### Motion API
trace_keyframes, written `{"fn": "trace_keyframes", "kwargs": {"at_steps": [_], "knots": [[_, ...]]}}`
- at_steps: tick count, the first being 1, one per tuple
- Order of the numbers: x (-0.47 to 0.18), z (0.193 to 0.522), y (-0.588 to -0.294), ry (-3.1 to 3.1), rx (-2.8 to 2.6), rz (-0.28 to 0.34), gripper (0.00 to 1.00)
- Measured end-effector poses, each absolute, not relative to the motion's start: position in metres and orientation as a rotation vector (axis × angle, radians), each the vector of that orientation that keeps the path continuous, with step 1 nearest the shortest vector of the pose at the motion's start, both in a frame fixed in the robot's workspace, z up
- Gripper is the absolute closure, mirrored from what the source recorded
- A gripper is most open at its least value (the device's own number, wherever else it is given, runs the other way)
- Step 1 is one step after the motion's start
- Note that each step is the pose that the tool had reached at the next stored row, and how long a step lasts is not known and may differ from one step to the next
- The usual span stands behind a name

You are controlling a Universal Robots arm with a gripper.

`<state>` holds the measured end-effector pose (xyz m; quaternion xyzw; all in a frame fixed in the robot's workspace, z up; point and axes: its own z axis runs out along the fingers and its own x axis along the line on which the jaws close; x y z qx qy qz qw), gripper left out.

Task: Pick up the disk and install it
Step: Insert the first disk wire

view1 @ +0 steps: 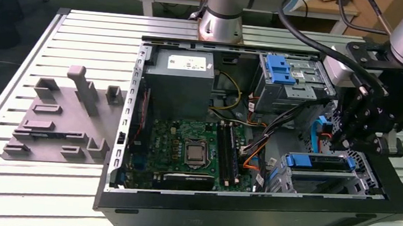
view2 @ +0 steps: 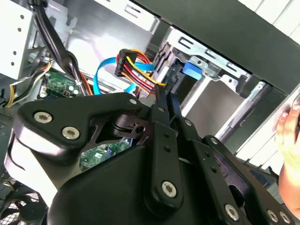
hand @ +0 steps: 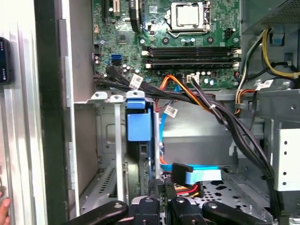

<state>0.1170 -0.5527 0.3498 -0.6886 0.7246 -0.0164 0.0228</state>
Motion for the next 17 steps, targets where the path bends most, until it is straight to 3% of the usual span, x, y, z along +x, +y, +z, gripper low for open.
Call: {"fn": "trace_keyframes", "kwargs": {"at_steps": [17], "knots": [[0.1202, 0.3454, -0.5577, 2.260, -2.148, -0.019, 0.84]]}}
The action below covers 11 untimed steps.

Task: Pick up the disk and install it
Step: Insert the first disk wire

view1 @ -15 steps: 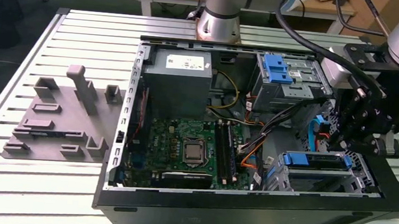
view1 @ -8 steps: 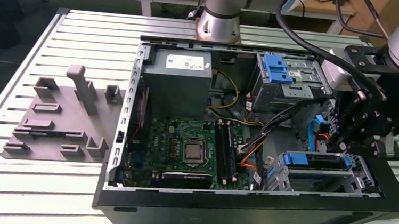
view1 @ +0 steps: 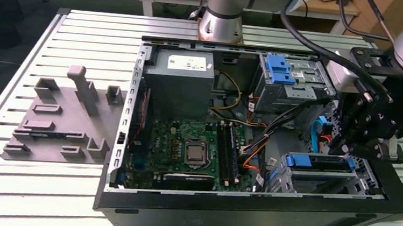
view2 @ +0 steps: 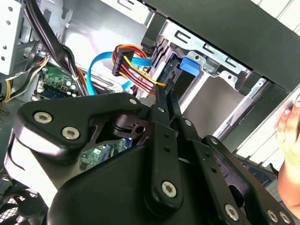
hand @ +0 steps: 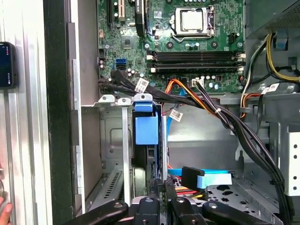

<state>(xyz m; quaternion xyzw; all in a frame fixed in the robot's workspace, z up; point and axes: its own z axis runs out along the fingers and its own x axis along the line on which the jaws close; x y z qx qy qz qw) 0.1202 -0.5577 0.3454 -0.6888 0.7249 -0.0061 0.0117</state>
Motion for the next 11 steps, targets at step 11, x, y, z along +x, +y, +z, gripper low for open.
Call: {"fn": "trace_keyframes", "kwargs": {"at_steps": [11], "knots": [[0.1220, 0.3395, -0.5596, 2.263, -2.150, -0.014, 0.84]]}}
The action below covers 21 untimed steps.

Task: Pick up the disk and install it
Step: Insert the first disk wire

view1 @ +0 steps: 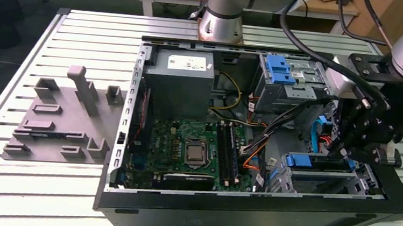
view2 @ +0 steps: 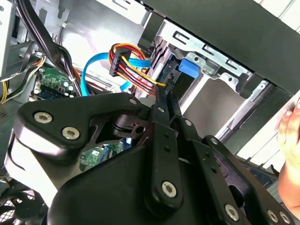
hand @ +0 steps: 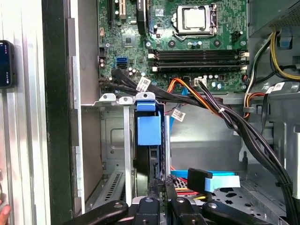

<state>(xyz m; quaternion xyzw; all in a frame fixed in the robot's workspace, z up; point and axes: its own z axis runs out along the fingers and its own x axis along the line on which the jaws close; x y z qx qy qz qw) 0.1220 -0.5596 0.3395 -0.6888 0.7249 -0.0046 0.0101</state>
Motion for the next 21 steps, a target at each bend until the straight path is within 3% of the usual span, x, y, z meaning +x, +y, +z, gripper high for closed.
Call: {"fn": "trace_keyframes", "kwargs": {"at_steps": [21], "knots": [[0.1246, 0.3361, -0.5620, 2.269, -2.155, -0.002, 0.84]]}}
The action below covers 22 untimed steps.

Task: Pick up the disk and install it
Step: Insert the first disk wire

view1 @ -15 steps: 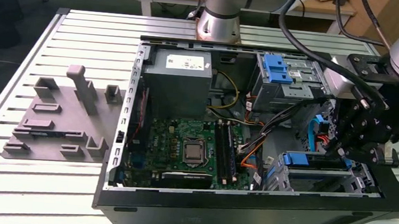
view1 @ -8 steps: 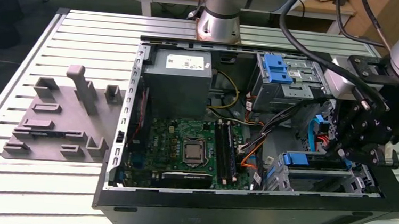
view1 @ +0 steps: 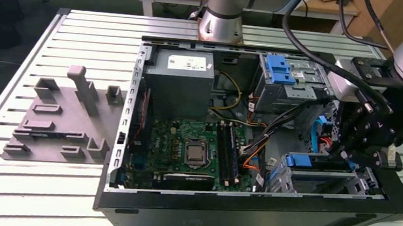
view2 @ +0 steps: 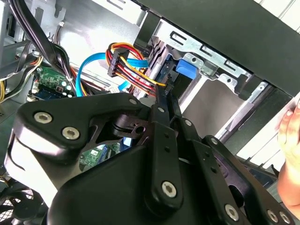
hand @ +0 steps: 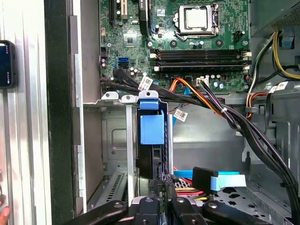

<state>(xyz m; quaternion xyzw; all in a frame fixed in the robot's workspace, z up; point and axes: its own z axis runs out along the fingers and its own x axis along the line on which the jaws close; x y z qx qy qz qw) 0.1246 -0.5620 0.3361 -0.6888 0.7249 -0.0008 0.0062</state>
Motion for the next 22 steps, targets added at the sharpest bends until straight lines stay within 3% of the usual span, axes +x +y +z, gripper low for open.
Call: {"fn": "trace_keyframes", "kwargs": {"at_steps": [22], "knots": [[0.1276, 0.3351, -0.5608, 2.273, -2.159, 0.009, 0.84]]}}
